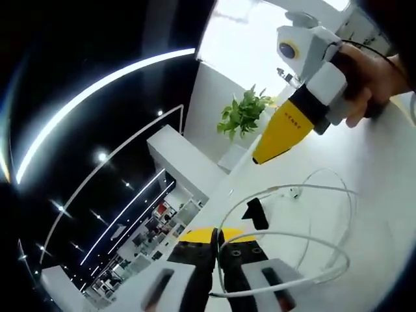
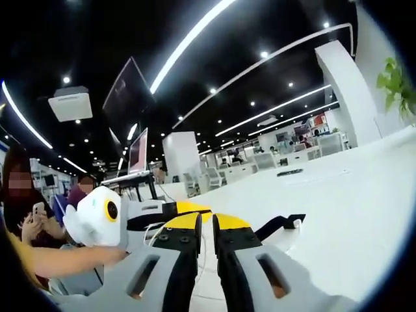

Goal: Peel open the Velcro strap on the desktop, arrange the wired earphones neatly onto it, and close the Velcro strap to secure them.

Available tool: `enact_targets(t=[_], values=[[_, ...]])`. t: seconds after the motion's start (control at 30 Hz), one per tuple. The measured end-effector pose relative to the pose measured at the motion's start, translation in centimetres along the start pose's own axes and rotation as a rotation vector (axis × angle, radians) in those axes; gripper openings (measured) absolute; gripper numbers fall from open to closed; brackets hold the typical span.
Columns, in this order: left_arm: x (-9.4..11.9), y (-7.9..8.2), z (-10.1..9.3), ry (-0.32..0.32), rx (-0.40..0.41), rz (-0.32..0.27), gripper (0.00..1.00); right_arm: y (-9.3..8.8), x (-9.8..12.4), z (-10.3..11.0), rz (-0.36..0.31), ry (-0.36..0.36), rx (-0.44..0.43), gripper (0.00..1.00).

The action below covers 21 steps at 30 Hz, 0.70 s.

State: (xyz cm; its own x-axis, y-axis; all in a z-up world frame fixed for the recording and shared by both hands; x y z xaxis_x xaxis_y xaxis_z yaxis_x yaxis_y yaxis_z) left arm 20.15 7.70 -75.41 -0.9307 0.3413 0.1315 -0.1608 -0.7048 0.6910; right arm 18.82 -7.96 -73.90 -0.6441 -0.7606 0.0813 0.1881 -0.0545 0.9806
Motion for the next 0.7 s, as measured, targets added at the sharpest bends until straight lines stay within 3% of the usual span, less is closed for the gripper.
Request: enact_targets(t=[0.37,0.47,0.7], values=[[0.0,-0.1,0.1,-0.002,0.010,0.000,0.05,0.0,0.1,-0.5,-0.004,-0.023,-0.020,0.10],[0.1,0.0,0.1,-0.001,0.000,-0.008,0.06,0.1,0.4,-1.2,-0.024,-0.009,-0.128,0.10],[0.2,0.0,0.3,-0.006,0.032,-0.027,0.06,-0.3,1.2,-2.8,0.027,-0.104,-0.092,0.10]])
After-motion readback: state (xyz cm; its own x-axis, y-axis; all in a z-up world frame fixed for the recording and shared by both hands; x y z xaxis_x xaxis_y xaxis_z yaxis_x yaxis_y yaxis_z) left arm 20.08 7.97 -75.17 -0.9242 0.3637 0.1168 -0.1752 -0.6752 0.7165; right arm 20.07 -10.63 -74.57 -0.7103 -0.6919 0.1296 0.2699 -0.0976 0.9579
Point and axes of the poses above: the point that each gripper's makers call its tool centre point, and the gripper's own axes: x roughly backward along the fingers, z roughly to its left, y roughly out of its top, the point moved 8 cm from there along x, roughly backward along the fingers, and after that the axes turned 12 degrees about z, right-handed, at the moved point
